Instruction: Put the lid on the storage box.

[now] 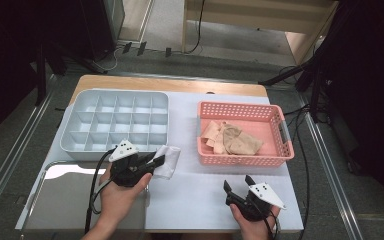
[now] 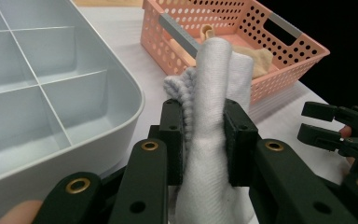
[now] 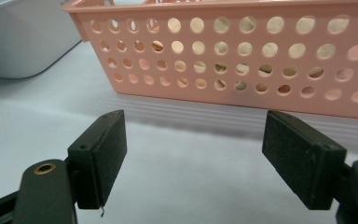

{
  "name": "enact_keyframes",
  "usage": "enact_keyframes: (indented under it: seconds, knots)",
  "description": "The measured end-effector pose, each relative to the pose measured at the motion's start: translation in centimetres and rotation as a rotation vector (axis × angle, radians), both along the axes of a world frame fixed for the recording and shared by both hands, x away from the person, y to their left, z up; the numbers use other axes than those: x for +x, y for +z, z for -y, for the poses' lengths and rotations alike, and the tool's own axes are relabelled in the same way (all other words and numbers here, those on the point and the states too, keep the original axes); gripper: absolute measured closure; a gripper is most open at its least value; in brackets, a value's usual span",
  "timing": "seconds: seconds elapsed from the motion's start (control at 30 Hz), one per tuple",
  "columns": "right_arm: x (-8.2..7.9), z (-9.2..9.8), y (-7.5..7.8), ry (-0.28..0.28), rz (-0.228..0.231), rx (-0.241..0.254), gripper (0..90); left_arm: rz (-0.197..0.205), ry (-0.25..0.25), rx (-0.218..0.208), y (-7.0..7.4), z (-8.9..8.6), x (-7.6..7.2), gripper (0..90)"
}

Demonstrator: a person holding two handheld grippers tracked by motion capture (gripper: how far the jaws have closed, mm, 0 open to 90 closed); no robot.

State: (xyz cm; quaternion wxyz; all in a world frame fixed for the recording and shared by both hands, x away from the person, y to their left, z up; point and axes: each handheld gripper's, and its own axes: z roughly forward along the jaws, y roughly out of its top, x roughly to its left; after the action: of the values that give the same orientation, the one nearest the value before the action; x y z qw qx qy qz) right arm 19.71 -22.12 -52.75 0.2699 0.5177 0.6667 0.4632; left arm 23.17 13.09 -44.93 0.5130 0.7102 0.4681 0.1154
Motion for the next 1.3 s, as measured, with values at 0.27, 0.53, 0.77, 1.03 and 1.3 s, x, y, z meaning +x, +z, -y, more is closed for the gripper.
enact_keyframes:
  seconds: [0.27, 0.53, 0.77, 1.03, 1.3]
  knots:
    - [0.0, 0.0, 0.0, 0.001, 0.002, -0.002, 21.6, -0.007, 0.008, -0.015, 0.4, -0.6, 0.5, 74.2]
    - [0.0, 0.0, 0.0, -0.001, 0.000, -0.003, 21.3, 0.003, 0.023, -0.021, 1.1, -1.3, 1.1, 74.2]
    - [0.0, 0.0, 0.0, 0.002, 0.002, -0.004, 21.1, -0.007, 0.041, -0.028, 1.0, -1.8, 1.7, 74.2]
    - [0.0, 0.0, 0.0, 0.002, 0.003, -0.005, 20.7, -0.007, 0.049, -0.041, 1.3, -2.2, 2.3, 74.2]
    - [0.0, 0.0, 0.0, 0.000, 0.003, -0.007, 20.7, 0.004, 0.070, -0.046, 1.8, -2.8, 2.8, 74.2]
